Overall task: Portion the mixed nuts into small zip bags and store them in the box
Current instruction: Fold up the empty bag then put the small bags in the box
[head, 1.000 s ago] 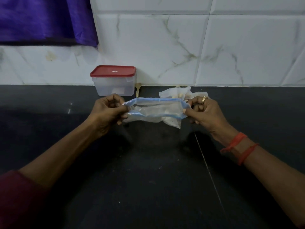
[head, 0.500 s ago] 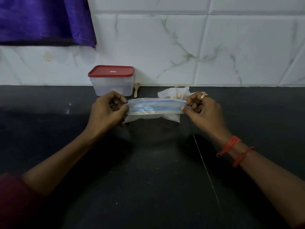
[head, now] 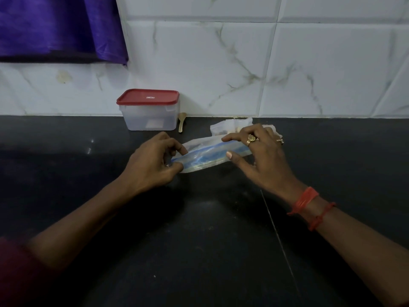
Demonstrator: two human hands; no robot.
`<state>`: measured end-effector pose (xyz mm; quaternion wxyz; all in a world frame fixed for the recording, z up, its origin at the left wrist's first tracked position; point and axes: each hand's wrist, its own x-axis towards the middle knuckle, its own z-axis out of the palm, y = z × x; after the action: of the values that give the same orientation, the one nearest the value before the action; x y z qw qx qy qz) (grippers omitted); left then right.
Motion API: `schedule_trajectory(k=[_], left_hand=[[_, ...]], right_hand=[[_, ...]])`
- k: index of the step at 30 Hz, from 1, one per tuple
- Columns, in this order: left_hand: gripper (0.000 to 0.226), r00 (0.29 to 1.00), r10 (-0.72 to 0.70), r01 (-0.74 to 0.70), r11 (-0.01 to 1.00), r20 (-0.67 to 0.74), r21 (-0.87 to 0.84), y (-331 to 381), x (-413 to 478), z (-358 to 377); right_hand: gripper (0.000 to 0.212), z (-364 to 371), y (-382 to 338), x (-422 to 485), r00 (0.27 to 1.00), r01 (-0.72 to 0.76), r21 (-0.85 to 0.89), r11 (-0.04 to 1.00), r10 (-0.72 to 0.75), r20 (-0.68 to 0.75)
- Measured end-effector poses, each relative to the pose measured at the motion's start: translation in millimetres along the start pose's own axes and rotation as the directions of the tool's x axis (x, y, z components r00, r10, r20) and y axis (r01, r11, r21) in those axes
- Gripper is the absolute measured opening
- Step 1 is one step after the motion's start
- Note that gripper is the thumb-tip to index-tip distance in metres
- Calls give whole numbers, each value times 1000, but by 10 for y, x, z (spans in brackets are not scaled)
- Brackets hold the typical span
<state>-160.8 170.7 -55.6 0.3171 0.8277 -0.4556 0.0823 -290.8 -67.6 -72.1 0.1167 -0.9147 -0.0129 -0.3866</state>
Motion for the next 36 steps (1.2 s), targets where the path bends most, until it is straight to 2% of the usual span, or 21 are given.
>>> schedule_trajectory(k=[4,8,10,14,21,26,29,33,36], left_hand=[[22,993,-19,19,1000,120,0,23,7,20],[23,983,-22,35,997,180,-72,61,2,86],[23,978,2,7,999,208,-44,64,1,105],[19,971,45,-36,999,236,-41,75,-11,93],[11,966,34,-34,999,255,-2,63,0,66],[11,985,-23,7,995,172,96,33,15,22],[14,986,-55,37,992,157,118,-7,43,-35],[43,993,-83,64,974,81,217,-96,64,-83],[53,998,-53,46,962,20,271,-95,59,-93]], right_hand=[[27,5,-21,0,998,5,46,999,-8,59],[20,63,-39,-49,972,69,129,989,-96,215],[24,93,-46,-76,956,84,138,987,-118,269],[28,117,-81,-85,953,50,175,983,-100,285],[20,-2,-89,-15,939,87,-7,996,-80,333],[42,-83,21,45,974,179,-191,965,-147,173],[45,-151,91,85,985,170,-127,977,-170,16],[47,-215,166,105,985,122,-96,988,-133,-111],[53,-226,226,125,989,88,-146,985,-103,-102]])
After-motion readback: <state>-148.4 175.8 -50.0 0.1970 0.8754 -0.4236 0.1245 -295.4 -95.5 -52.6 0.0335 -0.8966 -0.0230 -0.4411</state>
